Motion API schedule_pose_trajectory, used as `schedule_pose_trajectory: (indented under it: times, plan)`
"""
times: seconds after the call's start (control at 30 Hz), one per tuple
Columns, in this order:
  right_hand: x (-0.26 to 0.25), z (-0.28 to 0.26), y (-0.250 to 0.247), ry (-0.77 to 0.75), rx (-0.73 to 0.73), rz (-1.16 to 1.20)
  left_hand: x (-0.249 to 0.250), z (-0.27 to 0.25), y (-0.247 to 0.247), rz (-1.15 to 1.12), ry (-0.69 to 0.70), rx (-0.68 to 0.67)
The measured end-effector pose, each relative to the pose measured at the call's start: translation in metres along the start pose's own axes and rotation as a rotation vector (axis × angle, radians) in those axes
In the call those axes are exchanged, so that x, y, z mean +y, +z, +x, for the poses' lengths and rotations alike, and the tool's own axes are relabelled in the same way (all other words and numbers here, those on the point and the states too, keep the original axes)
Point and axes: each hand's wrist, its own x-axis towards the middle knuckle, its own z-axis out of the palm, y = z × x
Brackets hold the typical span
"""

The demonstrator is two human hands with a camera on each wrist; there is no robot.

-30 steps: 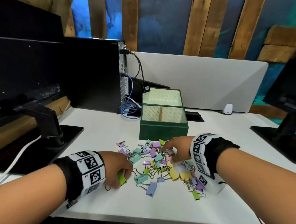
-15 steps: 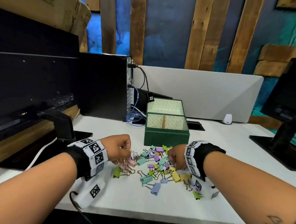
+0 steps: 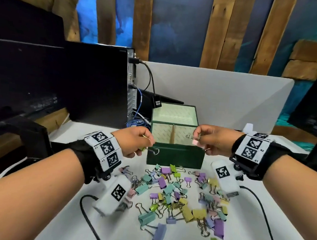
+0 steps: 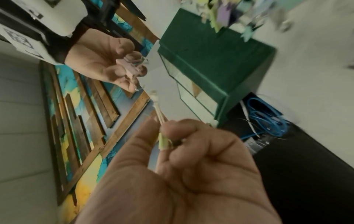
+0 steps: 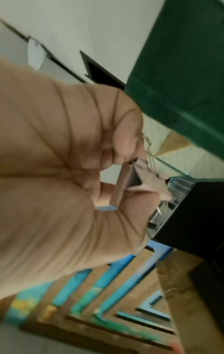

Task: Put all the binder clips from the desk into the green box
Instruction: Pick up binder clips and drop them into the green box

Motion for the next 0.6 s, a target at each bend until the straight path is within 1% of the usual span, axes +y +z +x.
schedule_pose_trajectory:
  times: [0.03, 0.1, 0.17, 0.23, 0.33, 0.43, 0.5, 0.53, 0.6]
  plan:
    - [0.000, 0.006, -0.005, -0.008, 0.012, 0.119, 0.006, 0.011, 0.003, 0.013, 0.026, 0.004]
    - [-0.003, 0.018, -0.010, -0.013, 0.034, 0.269, 0.016, 0.032, 0.009, 0.042, 0.070, 0.034]
    - [-0.006, 0.030, -0.011, -0.012, 0.072, 0.360, 0.022, 0.049, 0.009, 0.064, 0.102, 0.086]
    - [-0.013, 0.041, -0.006, 0.003, 0.094, 0.409, 0.022, 0.061, 0.008, 0.084, 0.105, 0.143]
    - [-0.025, 0.054, 0.007, 0.010, 0.102, 0.435, 0.018, 0.072, 0.002, 0.045, 0.060, 0.193]
    - [-0.033, 0.064, 0.020, 0.015, 0.154, 0.418, 0.015, 0.076, -0.002, 0.098, 0.017, 0.182]
    - [-0.037, 0.071, 0.028, 0.017, 0.168, 0.420, 0.016, 0.077, -0.005, 0.163, 0.022, 0.177]
    - [-0.039, 0.074, 0.030, 0.026, 0.172, 0.416, 0.016, 0.076, -0.006, 0.147, 0.027, 0.173]
    - [-0.041, 0.077, 0.036, 0.051, 0.157, 0.291, 0.019, 0.071, -0.011, 0.110, 0.052, 0.177]
